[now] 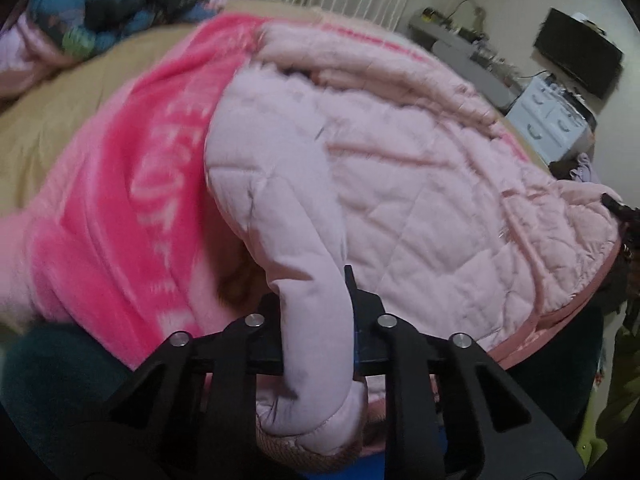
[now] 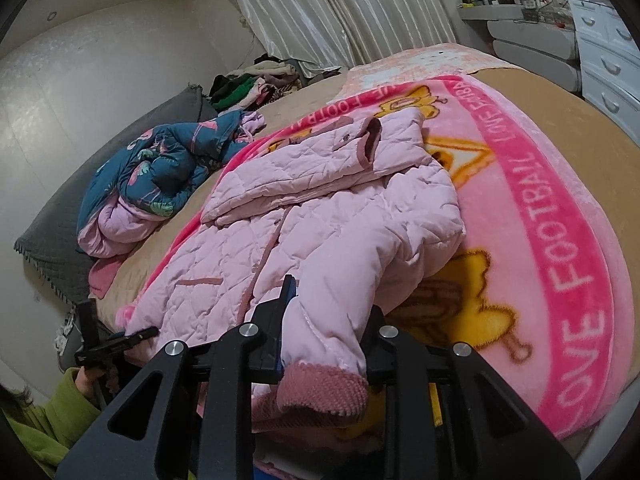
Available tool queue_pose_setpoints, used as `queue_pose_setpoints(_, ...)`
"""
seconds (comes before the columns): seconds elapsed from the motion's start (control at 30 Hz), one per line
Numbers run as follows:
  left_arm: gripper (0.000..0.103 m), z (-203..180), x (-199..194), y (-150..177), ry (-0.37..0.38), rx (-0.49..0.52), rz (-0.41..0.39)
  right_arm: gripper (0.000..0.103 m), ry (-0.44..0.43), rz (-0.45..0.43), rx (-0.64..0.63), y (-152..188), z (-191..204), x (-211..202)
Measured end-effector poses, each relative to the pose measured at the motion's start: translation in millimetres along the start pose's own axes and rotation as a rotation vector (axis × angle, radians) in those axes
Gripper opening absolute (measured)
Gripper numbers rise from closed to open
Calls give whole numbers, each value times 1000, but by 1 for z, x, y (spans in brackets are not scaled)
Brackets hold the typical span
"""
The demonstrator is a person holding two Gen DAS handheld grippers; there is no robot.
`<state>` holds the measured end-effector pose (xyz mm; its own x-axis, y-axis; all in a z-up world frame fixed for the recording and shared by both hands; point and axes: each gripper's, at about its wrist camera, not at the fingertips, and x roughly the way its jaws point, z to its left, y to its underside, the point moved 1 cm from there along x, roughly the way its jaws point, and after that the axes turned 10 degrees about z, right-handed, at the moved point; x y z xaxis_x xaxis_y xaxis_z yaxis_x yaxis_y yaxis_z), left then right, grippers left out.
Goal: Fold large clothes
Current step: 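Lift the held hem with both tools and fold it toward the collar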
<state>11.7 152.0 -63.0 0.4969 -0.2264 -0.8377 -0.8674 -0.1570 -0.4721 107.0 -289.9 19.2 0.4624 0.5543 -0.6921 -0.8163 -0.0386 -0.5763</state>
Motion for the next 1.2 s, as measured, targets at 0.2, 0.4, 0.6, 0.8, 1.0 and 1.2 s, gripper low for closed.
queue_pose_setpoints(0.2,10,-13,-23,-25,6,49,-93,22,-25,-62,55,-1,-7,-8)
queue_pose_setpoints(0.4,10,-25,-36,-45,22,75,-153,21,-48,-108,131,-4,-16,-12)
queue_pose_setpoints(0.6,10,-31,-45,-65,57,71,-209,21,-35,-130,158,-9,-18,-16)
queue_pose_setpoints(0.8,10,-35,-47,-75,76,67,-229,21,-17,-132,180,-6,-20,-17)
queue_pose_setpoints(1.0,10,-33,-49,-83,88,56,-247,21,-18,-149,212,-5,-23,-18)
queue_pose_setpoints(1.2,10,-27,-51,-91,101,27,-264,21,-10,-162,248,-7,-29,-18)
